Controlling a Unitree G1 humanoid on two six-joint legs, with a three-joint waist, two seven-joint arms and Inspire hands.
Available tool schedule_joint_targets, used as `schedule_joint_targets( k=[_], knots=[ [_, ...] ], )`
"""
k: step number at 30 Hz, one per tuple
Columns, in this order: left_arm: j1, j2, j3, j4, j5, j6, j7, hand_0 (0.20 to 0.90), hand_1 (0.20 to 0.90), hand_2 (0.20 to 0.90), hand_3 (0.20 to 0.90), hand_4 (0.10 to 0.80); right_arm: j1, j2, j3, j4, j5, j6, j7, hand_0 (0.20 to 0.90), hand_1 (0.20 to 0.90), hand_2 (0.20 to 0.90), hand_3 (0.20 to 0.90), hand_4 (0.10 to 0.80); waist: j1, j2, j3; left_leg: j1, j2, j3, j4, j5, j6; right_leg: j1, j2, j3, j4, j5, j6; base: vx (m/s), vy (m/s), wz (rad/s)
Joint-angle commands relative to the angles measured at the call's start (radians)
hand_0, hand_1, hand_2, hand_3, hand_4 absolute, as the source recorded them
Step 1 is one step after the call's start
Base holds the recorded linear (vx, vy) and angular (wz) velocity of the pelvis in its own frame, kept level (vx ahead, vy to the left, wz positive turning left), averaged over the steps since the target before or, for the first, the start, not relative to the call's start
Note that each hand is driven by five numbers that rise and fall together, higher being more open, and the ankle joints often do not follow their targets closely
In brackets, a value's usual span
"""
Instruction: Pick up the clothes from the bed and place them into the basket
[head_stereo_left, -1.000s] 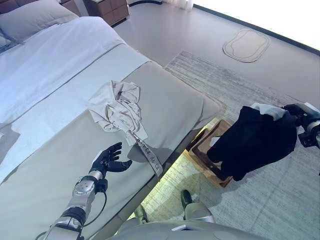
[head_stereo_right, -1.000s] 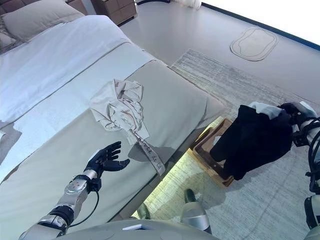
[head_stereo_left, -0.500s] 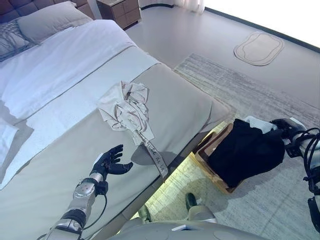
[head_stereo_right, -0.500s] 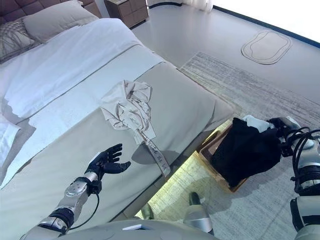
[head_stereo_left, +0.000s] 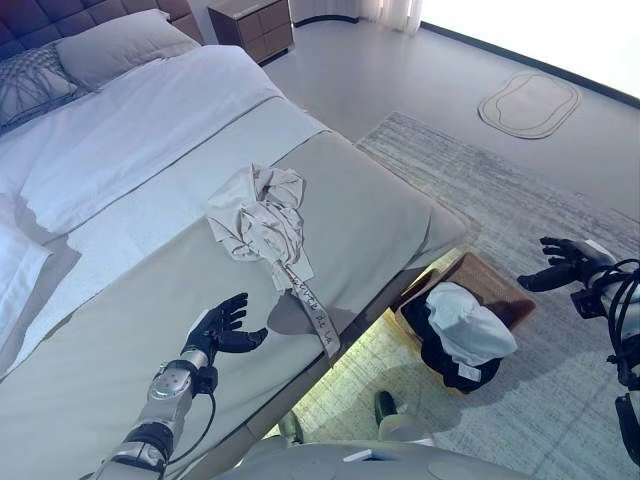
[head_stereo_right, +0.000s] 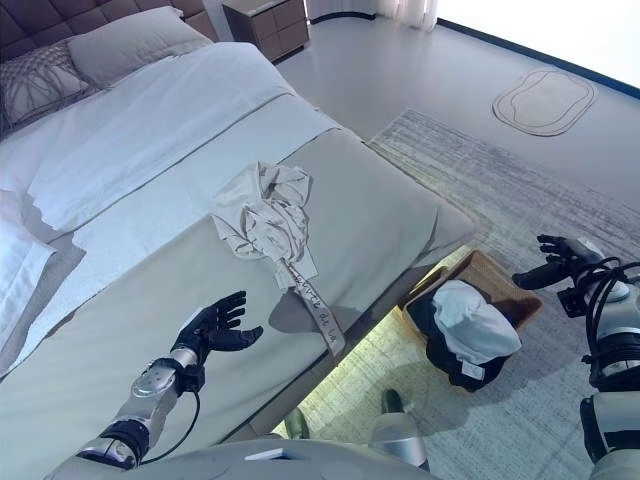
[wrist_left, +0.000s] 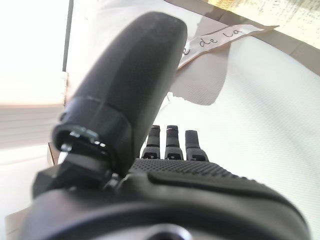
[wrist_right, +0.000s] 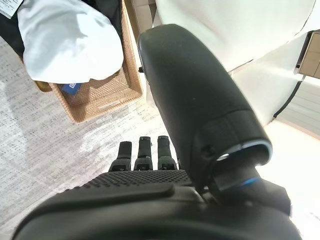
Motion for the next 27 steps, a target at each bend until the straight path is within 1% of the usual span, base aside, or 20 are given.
schedule_joint_targets(
  k=[1, 9, 11, 13, 14, 17, 18, 21, 22, 23, 27],
  knots=[
    [-0.05, 0.051, 0.009, -0.009, -0.008, -0.065, 0.007, 0.9, 0.9, 0.9, 0.9, 0.8, -0.077, -0.064, -0.037, -0.044, -0.007, -0.075, -0.059, 0.9, 0.9, 0.9, 0.9, 0.8, 0.037, -0.065, -0.052, 0.047, 0.034, -0.014, 0.099, -0.15, -0.039, -0.059, -0.018, -0.035, 0.183, -0.127, 0.009, 0.026, 0.013, 0.04],
    [-0.036, 0.043, 0.016, -0.015, -0.029, -0.06, 0.025, 0.9, 0.9, 0.9, 0.9, 0.8, -0.118, -0.062, 0.002, -0.13, 0.003, -0.129, -0.096, 0.9, 0.9, 0.9, 0.9, 0.8, 0.069, -0.075, -0.044, 0.042, 0.029, -0.046, 0.108, -0.149, -0.04, -0.042, -0.019, -0.058, 0.191, -0.141, 0.0, 0.022, 0.019, 0.1],
    [-0.026, 0.04, 0.024, -0.011, -0.032, -0.061, 0.028, 0.9, 0.9, 0.9, 0.9, 0.8, -0.139, -0.064, 0.02, -0.158, -0.026, -0.156, -0.114, 0.9, 0.9, 0.9, 0.9, 0.8, 0.081, -0.078, -0.044, 0.039, 0.027, -0.057, 0.109, -0.148, -0.04, -0.036, -0.019, -0.066, 0.193, -0.146, -0.003, 0.042, 0.029, 0.12],
    [-0.019, 0.039, 0.027, -0.01, -0.037, -0.062, 0.032, 0.9, 0.9, 0.9, 0.9, 0.8, -0.151, -0.062, 0.036, -0.179, -0.037, -0.157, -0.13, 0.9, 0.9, 0.9, 0.9, 0.8, 0.086, -0.079, -0.043, 0.036, 0.026, -0.063, 0.113, -0.148, -0.041, -0.033, -0.02, -0.072, 0.197, -0.15, -0.006, 0.048, 0.032, 0.14],
    [-0.01, 0.037, 0.036, -0.011, -0.042, -0.056, 0.039, 0.9, 0.9, 0.9, 0.9, 0.8, -0.172, -0.06, 0.064, -0.223, -0.075, -0.168, -0.157, 0.9, 0.9, 0.9, 0.9, 0.8, 0.1, -0.081, -0.04, 0.032, 0.024, -0.075, 0.12, -0.148, -0.041, -0.028, -0.021, -0.081, 0.207, -0.158, -0.011, 0.058, 0.031, 0.19],
    [0.008, 0.035, 0.047, -0.009, -0.042, -0.062, 0.048, 0.9, 0.9, 0.9, 0.9, 0.8, -0.217, -0.05, 0.111, -0.27, -0.128, -0.157, -0.199, 0.9, 0.9, 0.9, 0.9, 0.8, 0.127, -0.084, -0.034, 0.019, 0.017, -0.1, 0.136, -0.149, -0.041, -0.02, -0.025, -0.102, 0.221, -0.172, -0.019, 0.066, 0.034, 0.22],
    [0.01, 0.034, 0.05, -0.009, -0.042, -0.064, 0.053, 0.9, 0.9, 0.9, 0.9, 0.8, -0.224, -0.048, 0.117, -0.272, -0.14, -0.164, -0.199, 0.9, 0.9, 0.9, 0.9, 0.8, 0.13, -0.085, -0.033, 0.018, 0.015, -0.104, 0.138, -0.149, -0.041, -0.019, -0.025, -0.106, 0.223, -0.174, -0.021, 0.071, 0.028, 0.32],
    [0.028, 0.032, 0.052, -0.023, -0.003, -0.068, 0.072, 0.9, 0.9, 0.9, 0.9, 0.8, -0.288, -0.018, 0.189, -0.279, -0.202, -0.145, -0.2, 0.9, 0.9, 0.9, 0.9, 0.8, 0.175, -0.089, -0.023, 0.002, 0.003, -0.138, 0.156, -0.151, -0.04, -0.006, -0.031, -0.135, 0.232, -0.185, -0.03, 0.079, 0.018, 0.31],
    [0.029, 0.031, 0.053, -0.024, -0.001, -0.068, 0.073, 0.9, 0.9, 0.9, 0.9, 0.8, -0.291, -0.017, 0.192, -0.279, -0.209, -0.145, -0.198, 0.9, 0.9, 0.9, 0.9, 0.8, 0.174, -0.089, -0.022, 0.002, 0.003, -0.14, 0.157, -0.151, -0.04, -0.005, -0.032, -0.137, 0.232, -0.185, -0.031, 0.077, 0.017, 0.36],
    [0.033, 0.031, 0.051, -0.026, 0.01, -0.066, 0.078, 0.9, 0.9, 0.9, 0.9, 0.8, -0.311, -0.008, 0.216, -0.269, -0.228, -0.145, -0.2, 0.9, 0.9, 0.9, 0.9, 0.8, 0.189, -0.089, -0.018, -0.002, 0.0, -0.149, 0.161, -0.15, -0.04, 0.0, -0.033, -0.146, 0.232, -0.187, -0.034, 0.07, 0.017, 0.39],
    [0.049, 0.03, 0.043, -0.045, 0.022, -0.05, 0.091, 0.9, 0.9, 0.9, 0.9, 0.8, -0.396, 0.008, 0.282, -0.236, -0.257, -0.128, -0.201, 0.9, 0.9, 0.9, 0.9, 0.8, 0.238, -0.082, 0.004, -0.033, -0.015, -0.185, 0.187, -0.15, -0.04, -0.003, -0.04, -0.181, 0.251, -0.2, -0.048, 0.075, 0.028, 0.32]
  ],
)
